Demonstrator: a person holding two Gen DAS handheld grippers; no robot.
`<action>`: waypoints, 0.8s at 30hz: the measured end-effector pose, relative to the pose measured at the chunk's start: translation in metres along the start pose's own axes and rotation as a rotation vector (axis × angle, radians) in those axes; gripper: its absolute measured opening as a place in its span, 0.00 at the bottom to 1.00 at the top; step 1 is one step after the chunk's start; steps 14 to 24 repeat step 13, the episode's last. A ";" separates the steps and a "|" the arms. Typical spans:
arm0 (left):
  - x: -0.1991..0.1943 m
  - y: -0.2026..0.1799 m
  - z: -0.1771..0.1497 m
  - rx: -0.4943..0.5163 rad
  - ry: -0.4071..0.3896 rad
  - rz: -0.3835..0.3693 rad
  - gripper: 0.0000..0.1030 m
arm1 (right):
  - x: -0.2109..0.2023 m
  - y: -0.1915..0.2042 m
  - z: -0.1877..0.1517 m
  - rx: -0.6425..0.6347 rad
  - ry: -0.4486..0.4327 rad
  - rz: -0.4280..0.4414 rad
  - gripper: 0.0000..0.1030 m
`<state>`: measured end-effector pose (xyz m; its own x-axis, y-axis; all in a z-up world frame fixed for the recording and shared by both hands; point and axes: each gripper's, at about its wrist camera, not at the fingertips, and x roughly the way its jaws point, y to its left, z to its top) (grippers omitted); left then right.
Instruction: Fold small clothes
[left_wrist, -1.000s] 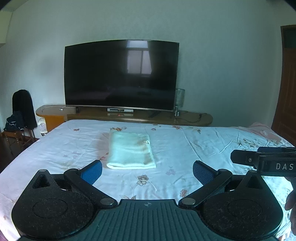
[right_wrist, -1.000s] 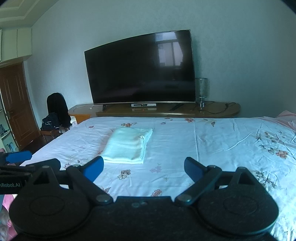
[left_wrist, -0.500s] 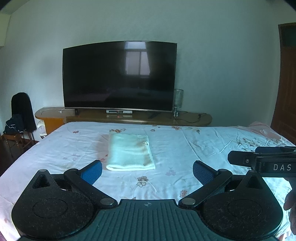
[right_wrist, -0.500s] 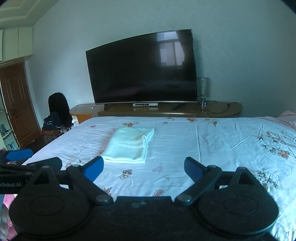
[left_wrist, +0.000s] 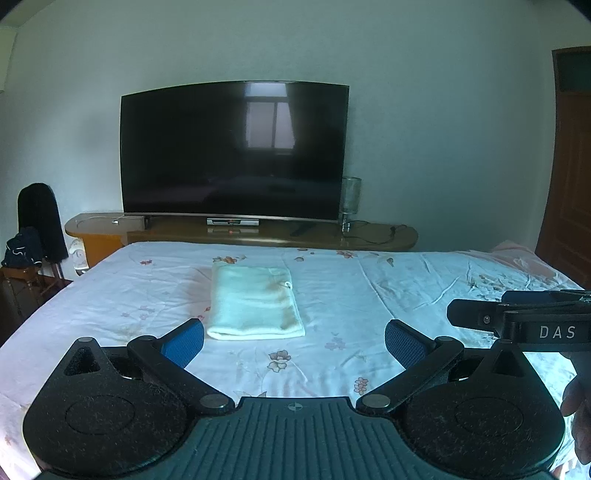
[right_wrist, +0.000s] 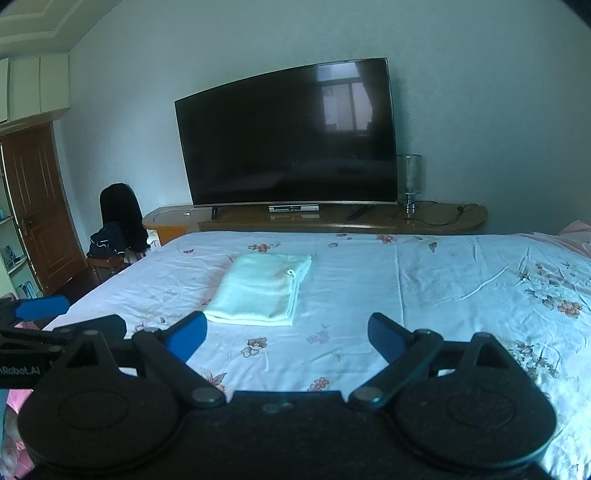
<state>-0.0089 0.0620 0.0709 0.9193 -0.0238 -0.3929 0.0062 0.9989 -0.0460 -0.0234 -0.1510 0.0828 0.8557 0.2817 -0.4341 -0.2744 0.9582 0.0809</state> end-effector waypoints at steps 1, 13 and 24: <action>0.000 0.000 0.000 0.000 0.001 -0.001 1.00 | 0.000 0.000 0.000 -0.001 -0.001 0.000 0.91; 0.000 0.002 0.000 -0.004 -0.012 -0.030 1.00 | 0.002 0.000 0.001 -0.005 0.001 0.005 0.91; 0.000 0.002 0.000 -0.004 -0.012 -0.030 1.00 | 0.002 0.000 0.001 -0.005 0.001 0.005 0.91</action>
